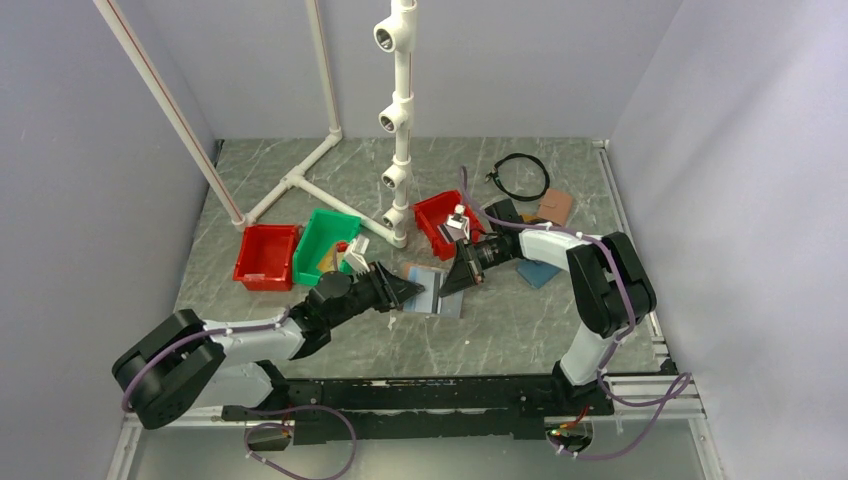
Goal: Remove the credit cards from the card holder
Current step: Remove the credit card from the card holder.
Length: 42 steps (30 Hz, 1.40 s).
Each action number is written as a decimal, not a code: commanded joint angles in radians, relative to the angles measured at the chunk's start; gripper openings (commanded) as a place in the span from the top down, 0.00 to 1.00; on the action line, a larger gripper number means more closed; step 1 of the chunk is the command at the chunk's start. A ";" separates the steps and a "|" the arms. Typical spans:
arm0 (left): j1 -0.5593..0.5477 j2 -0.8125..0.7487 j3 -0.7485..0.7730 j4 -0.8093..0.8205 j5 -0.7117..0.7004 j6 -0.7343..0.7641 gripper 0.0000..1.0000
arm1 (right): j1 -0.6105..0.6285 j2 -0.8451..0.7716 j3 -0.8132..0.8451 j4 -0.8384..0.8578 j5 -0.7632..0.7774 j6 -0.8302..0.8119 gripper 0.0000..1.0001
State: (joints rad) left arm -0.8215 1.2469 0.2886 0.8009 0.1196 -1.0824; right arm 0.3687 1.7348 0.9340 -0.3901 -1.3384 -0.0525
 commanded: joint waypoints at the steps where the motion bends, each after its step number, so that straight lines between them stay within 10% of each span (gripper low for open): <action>1: 0.009 -0.053 -0.021 0.005 -0.025 -0.003 0.67 | -0.008 0.011 0.031 -0.009 0.005 -0.026 1.00; 10: 0.038 -0.048 -0.054 0.050 0.008 -0.016 0.87 | -0.010 0.023 0.037 -0.029 0.007 -0.045 1.00; 18: 0.046 -0.001 -0.035 0.062 0.054 -0.016 0.68 | -0.010 0.042 0.049 -0.061 -0.009 -0.074 1.00; 33: 0.049 0.090 -0.003 0.110 0.126 -0.015 0.61 | -0.009 0.047 0.063 -0.107 -0.067 -0.122 1.00; 42: 0.059 0.194 -0.019 0.288 0.164 -0.062 0.90 | -0.008 0.058 0.067 -0.115 -0.023 -0.121 1.00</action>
State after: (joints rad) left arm -0.7746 1.4300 0.2729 0.9478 0.2615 -1.1229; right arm 0.3634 1.7882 0.9642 -0.4976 -1.3342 -0.1505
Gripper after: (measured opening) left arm 0.169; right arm 0.007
